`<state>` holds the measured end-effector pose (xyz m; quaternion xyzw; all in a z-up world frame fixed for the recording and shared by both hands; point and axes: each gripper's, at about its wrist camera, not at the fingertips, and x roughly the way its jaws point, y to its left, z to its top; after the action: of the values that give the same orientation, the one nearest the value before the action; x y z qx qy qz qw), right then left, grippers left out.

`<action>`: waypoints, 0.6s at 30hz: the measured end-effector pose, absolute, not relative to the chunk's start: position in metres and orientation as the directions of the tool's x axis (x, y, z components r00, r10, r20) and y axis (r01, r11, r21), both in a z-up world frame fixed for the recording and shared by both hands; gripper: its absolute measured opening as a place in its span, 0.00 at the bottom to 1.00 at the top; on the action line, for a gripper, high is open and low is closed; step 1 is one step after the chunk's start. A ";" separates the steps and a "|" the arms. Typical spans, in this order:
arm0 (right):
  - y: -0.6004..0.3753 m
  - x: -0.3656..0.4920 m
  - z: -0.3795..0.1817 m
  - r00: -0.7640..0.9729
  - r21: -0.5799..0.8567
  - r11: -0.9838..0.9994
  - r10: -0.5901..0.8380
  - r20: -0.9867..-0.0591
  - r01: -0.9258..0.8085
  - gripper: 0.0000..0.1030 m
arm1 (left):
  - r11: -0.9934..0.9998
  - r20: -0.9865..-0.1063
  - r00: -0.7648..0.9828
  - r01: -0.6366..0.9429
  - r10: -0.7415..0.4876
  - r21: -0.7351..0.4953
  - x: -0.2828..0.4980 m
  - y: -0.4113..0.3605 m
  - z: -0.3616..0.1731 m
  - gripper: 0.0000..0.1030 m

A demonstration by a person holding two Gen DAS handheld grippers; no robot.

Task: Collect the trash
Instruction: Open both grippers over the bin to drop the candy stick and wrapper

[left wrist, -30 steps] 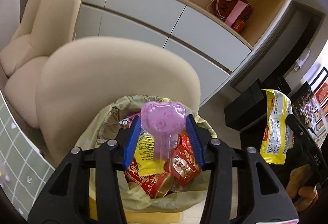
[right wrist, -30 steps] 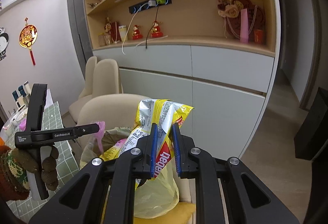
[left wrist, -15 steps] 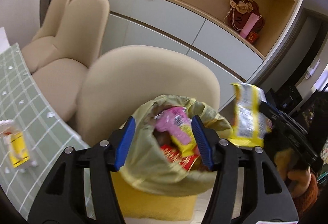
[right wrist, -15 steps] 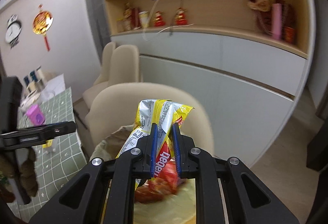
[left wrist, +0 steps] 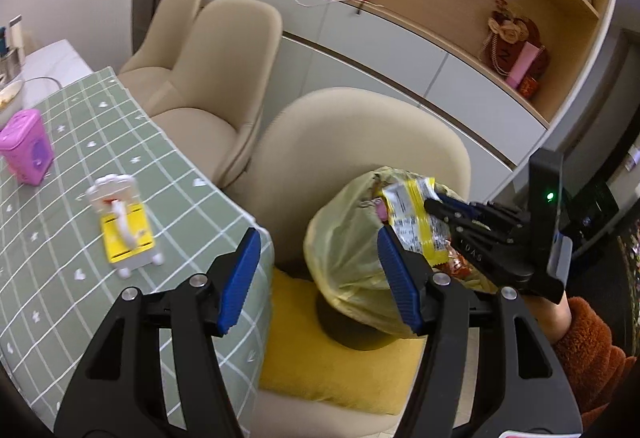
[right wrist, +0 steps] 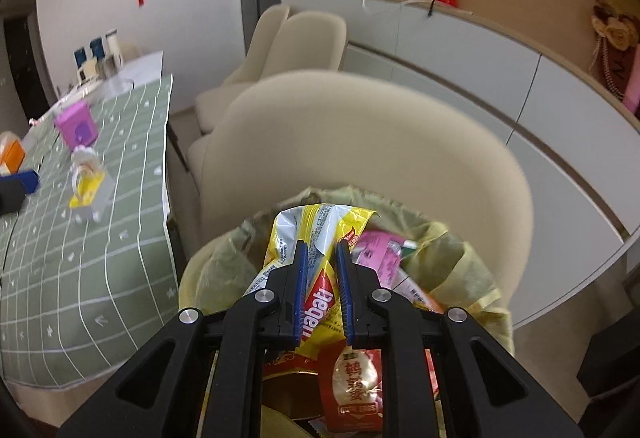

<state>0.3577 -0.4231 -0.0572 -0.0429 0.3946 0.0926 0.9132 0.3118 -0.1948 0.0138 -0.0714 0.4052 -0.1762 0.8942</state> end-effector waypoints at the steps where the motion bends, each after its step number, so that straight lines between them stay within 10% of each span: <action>1: -0.424 0.358 -0.060 0.662 -0.001 0.979 0.137 -0.737 -0.203 0.15 | 0.930 -0.700 0.612 0.249 -0.369 -0.272 0.311 -0.192 0.014 0.56; 18: -0.444 0.352 -0.093 0.587 0.086 0.984 0.161 -0.793 -0.153 0.15 | 0.943 -0.755 0.565 0.206 -0.333 -0.261 0.295 -0.189 -0.005 0.56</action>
<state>0.3517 -0.4439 -0.0929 0.0042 0.4458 0.0881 0.8908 0.2951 -0.1885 -0.0049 -0.0719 0.4407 -0.1529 0.8816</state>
